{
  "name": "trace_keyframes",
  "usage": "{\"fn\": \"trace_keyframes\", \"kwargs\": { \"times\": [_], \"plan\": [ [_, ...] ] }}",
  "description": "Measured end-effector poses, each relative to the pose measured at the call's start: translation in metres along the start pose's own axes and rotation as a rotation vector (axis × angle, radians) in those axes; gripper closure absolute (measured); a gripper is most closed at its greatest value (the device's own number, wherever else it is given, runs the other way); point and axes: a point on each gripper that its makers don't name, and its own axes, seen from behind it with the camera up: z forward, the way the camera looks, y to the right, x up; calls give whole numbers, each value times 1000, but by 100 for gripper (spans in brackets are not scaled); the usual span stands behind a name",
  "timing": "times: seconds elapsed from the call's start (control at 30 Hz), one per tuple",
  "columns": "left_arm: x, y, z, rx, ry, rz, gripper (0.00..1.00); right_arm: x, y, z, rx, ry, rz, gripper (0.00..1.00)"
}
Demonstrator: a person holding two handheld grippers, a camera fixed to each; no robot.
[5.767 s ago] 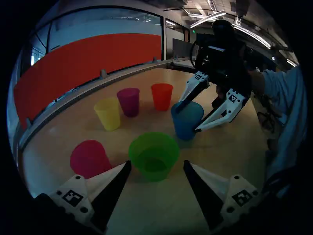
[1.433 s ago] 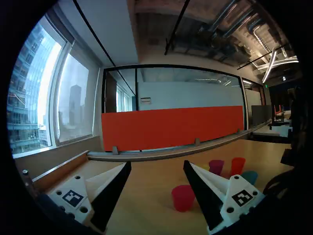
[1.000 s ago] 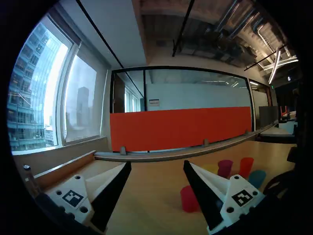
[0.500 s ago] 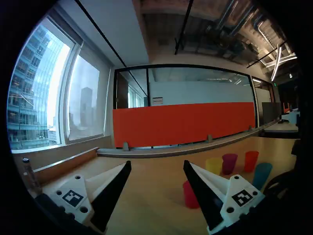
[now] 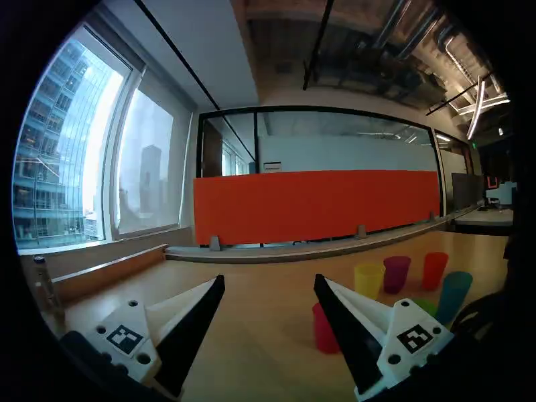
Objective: Pour water
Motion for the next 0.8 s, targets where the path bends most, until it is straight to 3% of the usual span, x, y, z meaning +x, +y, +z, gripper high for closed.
{"fn": "trace_keyframes", "kwargs": {
  "times": [0.8],
  "plan": [
    [-18,-4,3,-1,-30,-39,1,2,-1,1,-1,-5,9,0]
  ]
}}
